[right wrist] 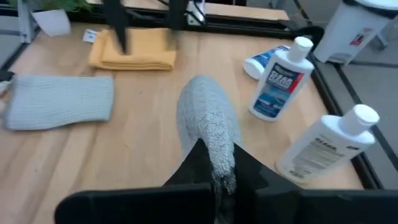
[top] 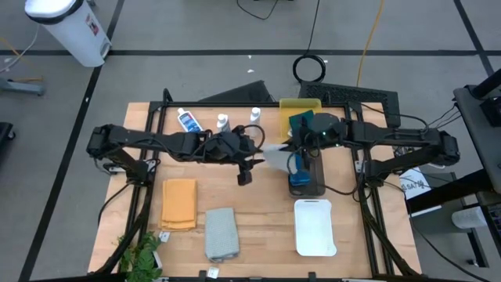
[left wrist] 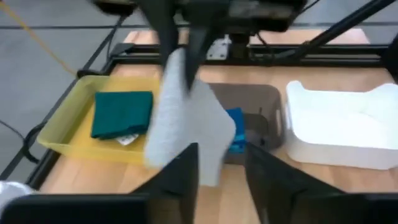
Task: Pick & Place Kitchen Items
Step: Put the right gray towel into the yellow bin
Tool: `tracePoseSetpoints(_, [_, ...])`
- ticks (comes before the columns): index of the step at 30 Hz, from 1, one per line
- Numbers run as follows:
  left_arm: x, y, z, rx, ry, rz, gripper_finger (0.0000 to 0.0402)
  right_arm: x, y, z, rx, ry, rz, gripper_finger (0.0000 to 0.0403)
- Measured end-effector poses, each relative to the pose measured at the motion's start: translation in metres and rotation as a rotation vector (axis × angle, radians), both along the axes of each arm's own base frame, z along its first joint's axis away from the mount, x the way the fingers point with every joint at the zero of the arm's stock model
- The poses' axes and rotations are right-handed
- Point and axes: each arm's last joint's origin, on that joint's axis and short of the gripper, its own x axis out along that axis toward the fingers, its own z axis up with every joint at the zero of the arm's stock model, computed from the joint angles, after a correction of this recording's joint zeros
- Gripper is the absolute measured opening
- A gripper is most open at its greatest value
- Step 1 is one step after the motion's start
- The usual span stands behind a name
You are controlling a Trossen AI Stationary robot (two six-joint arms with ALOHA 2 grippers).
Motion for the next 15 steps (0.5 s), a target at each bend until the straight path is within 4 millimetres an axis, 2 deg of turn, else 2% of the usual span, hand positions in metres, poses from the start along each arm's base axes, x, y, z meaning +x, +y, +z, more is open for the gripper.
tracePoseSetpoints(4, [-0.008,0.004,0.009,0.002,-0.01,0.011,0.0196,-0.001,0.0,0.003,-0.001,-0.015,0.012,0.0])
tracePoseSetpoints(8, [-0.029,0.004,0.027,0.015,-0.02,-0.001,0.0235,-0.011,-0.006,0.013,-0.023,-0.063,-0.01,0.0])
tracePoseSetpoints(11, [-0.044,0.005,0.034,0.015,0.005,0.003,0.0253,-0.021,-0.016,0.018,-0.056,-0.078,-0.042,0.0])
tracePoseSetpoints(15, [-0.058,0.006,0.038,0.014,0.047,0.006,0.0267,-0.039,-0.041,0.024,-0.116,-0.083,-0.148,0.0])
